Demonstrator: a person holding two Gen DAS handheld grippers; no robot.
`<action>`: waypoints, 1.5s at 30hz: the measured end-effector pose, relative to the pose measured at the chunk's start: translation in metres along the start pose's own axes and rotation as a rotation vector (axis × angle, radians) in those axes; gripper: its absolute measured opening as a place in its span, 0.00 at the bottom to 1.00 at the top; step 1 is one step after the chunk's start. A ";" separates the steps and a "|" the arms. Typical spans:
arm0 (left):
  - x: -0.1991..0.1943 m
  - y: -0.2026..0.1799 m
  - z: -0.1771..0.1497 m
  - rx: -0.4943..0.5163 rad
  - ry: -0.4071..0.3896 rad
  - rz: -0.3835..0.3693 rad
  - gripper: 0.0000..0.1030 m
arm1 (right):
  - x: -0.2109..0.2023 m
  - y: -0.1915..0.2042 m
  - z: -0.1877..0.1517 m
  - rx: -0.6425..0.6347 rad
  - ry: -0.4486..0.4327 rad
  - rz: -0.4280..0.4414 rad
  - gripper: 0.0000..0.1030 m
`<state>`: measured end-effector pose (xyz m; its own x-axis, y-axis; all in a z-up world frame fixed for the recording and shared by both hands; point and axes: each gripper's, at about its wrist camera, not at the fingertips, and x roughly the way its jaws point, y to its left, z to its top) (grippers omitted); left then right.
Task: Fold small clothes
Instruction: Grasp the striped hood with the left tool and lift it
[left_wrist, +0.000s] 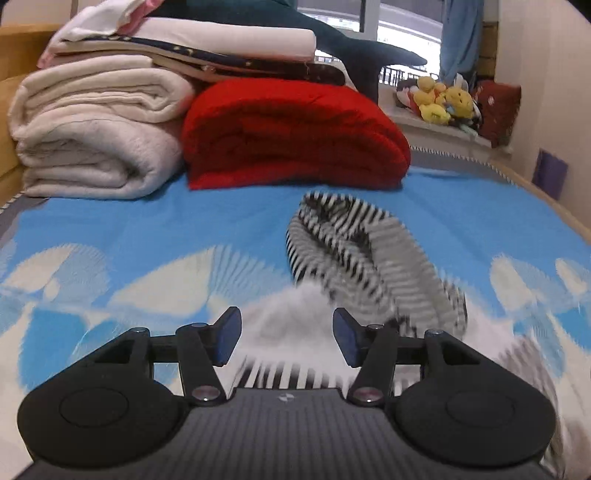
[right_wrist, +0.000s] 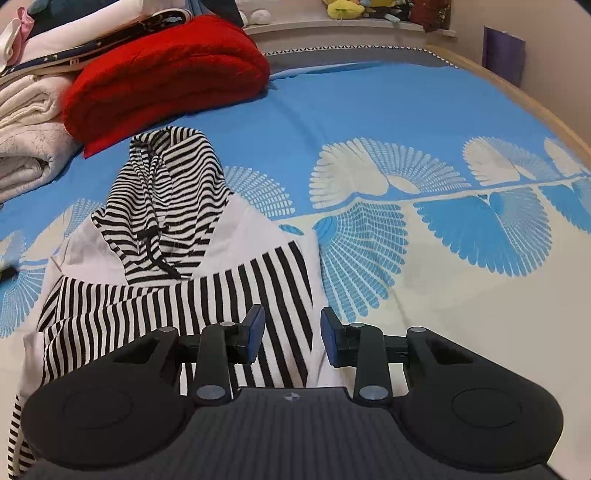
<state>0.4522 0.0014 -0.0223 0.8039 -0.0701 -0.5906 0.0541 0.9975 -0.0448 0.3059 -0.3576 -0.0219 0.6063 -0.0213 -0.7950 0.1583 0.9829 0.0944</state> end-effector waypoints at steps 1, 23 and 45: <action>0.017 0.000 0.013 -0.024 0.016 0.001 0.53 | 0.001 -0.001 0.002 -0.001 0.000 -0.001 0.34; 0.345 0.001 0.116 -0.179 0.300 0.008 0.40 | 0.035 -0.035 0.022 0.121 0.021 -0.059 0.19; -0.106 -0.005 -0.111 0.590 0.289 -0.663 0.21 | -0.017 -0.058 0.020 0.268 -0.100 0.006 0.19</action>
<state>0.3015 0.0032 -0.0489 0.3272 -0.5449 -0.7720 0.8051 0.5885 -0.0741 0.3025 -0.4176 -0.0017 0.6795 -0.0469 -0.7322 0.3467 0.9000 0.2642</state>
